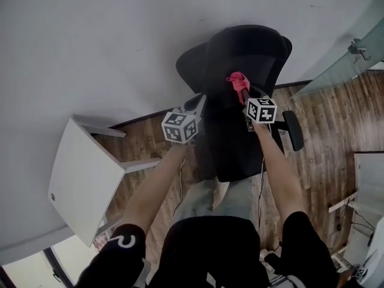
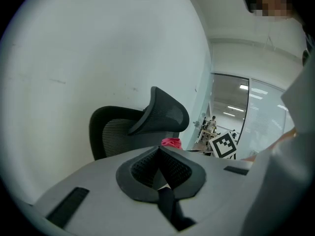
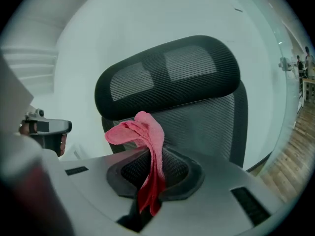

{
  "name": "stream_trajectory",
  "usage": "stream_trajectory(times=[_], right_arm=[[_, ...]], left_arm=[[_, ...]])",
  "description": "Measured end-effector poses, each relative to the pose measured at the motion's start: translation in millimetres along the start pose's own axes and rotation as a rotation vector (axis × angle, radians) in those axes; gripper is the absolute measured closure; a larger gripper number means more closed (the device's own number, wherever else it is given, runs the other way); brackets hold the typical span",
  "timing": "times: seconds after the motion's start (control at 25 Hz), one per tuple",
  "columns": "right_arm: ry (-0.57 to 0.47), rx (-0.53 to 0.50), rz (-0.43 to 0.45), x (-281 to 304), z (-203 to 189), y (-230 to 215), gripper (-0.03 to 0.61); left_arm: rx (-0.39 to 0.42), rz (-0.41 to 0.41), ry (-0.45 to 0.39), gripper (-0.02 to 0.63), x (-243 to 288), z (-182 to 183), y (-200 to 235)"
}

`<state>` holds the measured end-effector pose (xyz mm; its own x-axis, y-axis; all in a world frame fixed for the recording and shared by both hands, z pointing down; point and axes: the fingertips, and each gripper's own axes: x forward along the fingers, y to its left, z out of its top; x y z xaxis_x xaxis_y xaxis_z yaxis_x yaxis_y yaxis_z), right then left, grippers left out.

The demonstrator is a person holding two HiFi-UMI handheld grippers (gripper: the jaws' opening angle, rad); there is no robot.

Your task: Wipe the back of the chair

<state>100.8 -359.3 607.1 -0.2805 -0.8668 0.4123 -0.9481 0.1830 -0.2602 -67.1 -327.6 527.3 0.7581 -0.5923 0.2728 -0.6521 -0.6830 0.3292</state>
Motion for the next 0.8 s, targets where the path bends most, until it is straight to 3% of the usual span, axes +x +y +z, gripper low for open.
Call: stream_trajectory(times=[0.4,0.8], right_arm=[[0.006,0.012,0.118,53,-19,123,0.525],[0.026,-0.112,0.157,105,-48,161,0.525]], left_arm=[[-0.004,0.036,-0.024,0.589,-63,-12,68],[0.007,0.034,-0.017,0.59,-61,-33,103]])
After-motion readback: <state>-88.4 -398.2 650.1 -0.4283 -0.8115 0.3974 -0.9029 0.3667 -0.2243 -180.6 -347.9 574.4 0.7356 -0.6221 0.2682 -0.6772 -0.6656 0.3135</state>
